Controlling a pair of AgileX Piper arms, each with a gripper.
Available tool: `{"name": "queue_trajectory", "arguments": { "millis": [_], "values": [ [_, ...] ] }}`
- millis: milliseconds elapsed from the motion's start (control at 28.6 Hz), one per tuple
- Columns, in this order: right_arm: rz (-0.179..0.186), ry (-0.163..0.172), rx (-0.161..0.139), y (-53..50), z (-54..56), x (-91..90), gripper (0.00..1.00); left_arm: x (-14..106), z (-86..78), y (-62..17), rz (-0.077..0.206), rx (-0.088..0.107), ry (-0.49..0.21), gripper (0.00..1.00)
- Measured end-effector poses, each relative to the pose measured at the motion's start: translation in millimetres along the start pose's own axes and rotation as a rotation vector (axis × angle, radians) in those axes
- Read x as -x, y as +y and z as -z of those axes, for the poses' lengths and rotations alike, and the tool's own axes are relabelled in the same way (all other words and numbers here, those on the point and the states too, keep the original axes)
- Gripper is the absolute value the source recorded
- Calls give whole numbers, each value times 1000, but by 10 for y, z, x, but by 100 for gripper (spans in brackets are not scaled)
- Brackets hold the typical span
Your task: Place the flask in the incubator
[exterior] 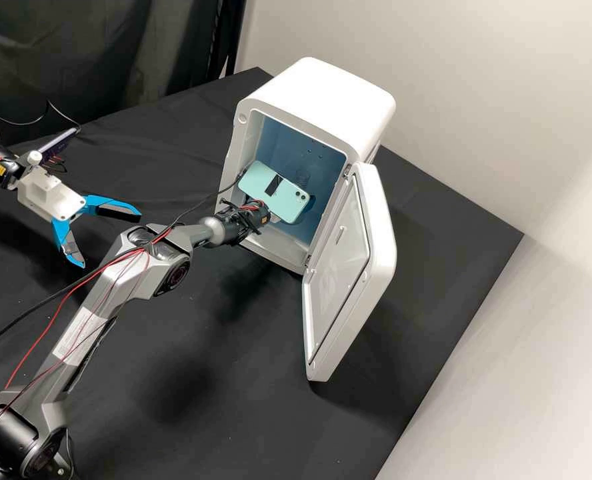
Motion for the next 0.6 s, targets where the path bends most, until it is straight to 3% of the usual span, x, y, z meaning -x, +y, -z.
{"name": "queue_trajectory", "arguments": {
  "millis": [595],
  "values": [
    [-6, 3, 20, 18, -26, -4, 0, 2, -33, 5, -5, 12, -1, 100]
  ]
}}
